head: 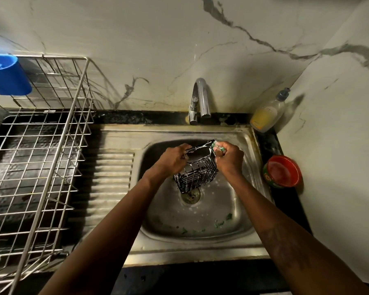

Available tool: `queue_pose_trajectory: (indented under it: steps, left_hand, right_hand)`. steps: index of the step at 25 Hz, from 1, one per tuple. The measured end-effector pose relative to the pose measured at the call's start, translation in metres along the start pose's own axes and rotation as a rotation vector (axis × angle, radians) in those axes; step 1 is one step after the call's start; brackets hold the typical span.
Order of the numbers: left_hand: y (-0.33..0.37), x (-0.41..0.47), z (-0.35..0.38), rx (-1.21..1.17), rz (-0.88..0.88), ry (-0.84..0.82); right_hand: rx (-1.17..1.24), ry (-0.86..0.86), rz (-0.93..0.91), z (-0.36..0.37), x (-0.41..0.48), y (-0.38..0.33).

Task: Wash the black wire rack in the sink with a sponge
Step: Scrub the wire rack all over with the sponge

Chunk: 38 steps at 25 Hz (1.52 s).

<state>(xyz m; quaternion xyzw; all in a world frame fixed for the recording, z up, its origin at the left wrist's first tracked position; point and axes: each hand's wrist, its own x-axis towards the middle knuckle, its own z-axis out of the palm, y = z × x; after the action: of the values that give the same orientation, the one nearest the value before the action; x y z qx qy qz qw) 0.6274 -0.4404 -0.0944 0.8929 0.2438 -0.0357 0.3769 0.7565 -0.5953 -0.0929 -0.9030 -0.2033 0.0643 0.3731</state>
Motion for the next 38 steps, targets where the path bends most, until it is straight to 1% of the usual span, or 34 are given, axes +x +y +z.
queue_pose_trajectory:
  steps: [3, 4, 6, 9, 11, 14, 16, 20, 23, 25, 28, 31, 32, 34, 35, 37, 38]
  left_hand:
    - [0.021, 0.013, 0.009, 0.097, -0.016, -0.082]
    - [0.033, 0.016, 0.015, 0.077, -0.028, -0.085]
    - [0.051, 0.018, 0.027, -0.021, -0.040, -0.009]
    - [0.052, 0.009, 0.031, -0.067, 0.009, 0.116]
    - [0.046, 0.004, 0.028, -0.210, 0.040, 0.158]
    - [0.041, -0.002, 0.029, -0.440, 0.063, 0.202]
    - [0.033, -0.007, 0.036, -0.486, 0.065, 0.224]
    - [0.011, -0.014, 0.035, -0.422, 0.055, 0.230]
    - [-0.002, -0.017, 0.023, -0.394, 0.045, 0.213]
    - [-0.018, -0.021, 0.023, -0.314, 0.012, 0.196]
    - [-0.047, -0.028, 0.037, -0.214, -0.055, 0.123]
    - [-0.062, -0.034, 0.057, -0.151, -0.073, 0.048]
    - [-0.062, -0.035, 0.060, -0.151, -0.053, 0.037]
    - [-0.063, -0.035, 0.062, -0.143, -0.037, 0.021]
    - [-0.063, -0.032, 0.062, -0.128, -0.043, 0.017]
    - [-0.066, -0.029, 0.060, -0.091, -0.055, 0.007]
    - [-0.068, -0.027, 0.061, -0.098, -0.062, 0.011]
  right_hand:
    - [0.014, -0.036, 0.013, -0.001, -0.001, 0.002]
    - [0.035, -0.049, 0.028, 0.000, -0.003, 0.001]
    - [0.090, -0.057, 0.063, 0.003, -0.005, 0.000]
    - [0.201, -0.047, 0.142, -0.005, -0.004, 0.003]
    - [0.248, -0.046, 0.132, -0.011, -0.003, 0.002]
    - [0.251, -0.059, 0.112, -0.011, 0.003, -0.012]
    - [0.234, -0.092, 0.104, -0.006, 0.004, -0.019]
    - [0.010, -0.150, -0.053, 0.010, -0.009, -0.004]
    - [0.013, -0.134, -0.156, 0.027, -0.024, 0.000]
    - [0.035, -0.148, -0.236, 0.037, -0.032, -0.002]
    - [-0.026, -0.210, -0.281, 0.048, -0.041, 0.001]
    - [-0.224, -0.256, -0.326, 0.062, -0.053, 0.003]
    - [-0.264, -0.304, -0.370, 0.070, -0.058, 0.004]
    - [-0.248, -0.429, -0.393, 0.080, -0.067, 0.001]
    - [-0.273, -0.451, -0.415, 0.085, -0.067, 0.004]
    - [-0.310, -0.438, -0.455, 0.083, -0.058, 0.015]
    - [-0.326, -0.424, -0.446, 0.076, -0.050, 0.021]
